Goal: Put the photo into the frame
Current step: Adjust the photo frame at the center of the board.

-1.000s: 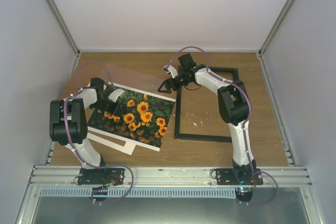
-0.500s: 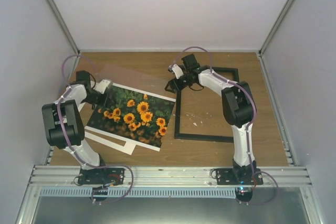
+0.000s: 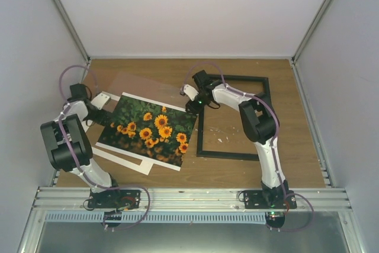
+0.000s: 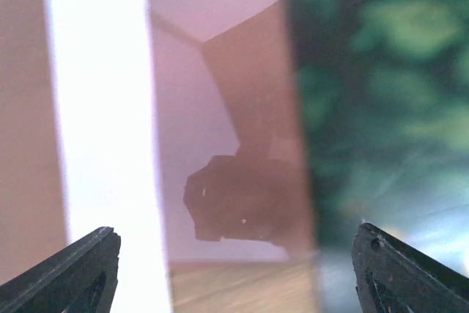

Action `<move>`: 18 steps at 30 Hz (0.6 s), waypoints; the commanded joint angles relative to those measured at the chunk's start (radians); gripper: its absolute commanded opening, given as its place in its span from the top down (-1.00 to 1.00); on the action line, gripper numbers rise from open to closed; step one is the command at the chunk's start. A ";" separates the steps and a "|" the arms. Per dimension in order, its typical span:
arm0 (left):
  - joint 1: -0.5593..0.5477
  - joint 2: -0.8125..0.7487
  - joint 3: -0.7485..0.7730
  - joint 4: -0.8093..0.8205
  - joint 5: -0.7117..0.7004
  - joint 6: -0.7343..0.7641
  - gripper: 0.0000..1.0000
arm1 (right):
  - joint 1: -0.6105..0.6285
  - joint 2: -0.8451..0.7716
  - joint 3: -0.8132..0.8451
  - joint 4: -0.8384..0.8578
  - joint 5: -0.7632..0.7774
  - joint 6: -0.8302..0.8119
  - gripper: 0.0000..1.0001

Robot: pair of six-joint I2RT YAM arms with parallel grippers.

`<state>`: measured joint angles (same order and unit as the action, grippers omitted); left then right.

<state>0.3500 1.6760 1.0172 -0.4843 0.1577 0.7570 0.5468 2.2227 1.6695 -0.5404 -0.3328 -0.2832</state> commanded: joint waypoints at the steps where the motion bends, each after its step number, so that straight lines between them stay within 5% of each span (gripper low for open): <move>1: 0.098 -0.045 -0.029 0.094 -0.076 0.172 -0.74 | -0.015 -0.008 -0.045 -0.051 0.094 -0.043 0.14; 10: 0.126 -0.019 -0.097 0.177 -0.149 0.269 -0.74 | -0.083 -0.053 -0.145 -0.081 0.169 -0.053 0.15; 18: 0.060 -0.041 -0.176 0.078 -0.058 0.331 -0.73 | -0.103 -0.116 -0.089 -0.059 0.019 -0.013 0.09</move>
<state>0.4614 1.6554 0.9039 -0.3557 0.0326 1.0256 0.4507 2.1555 1.5574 -0.5667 -0.2565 -0.3225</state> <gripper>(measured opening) 0.868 0.445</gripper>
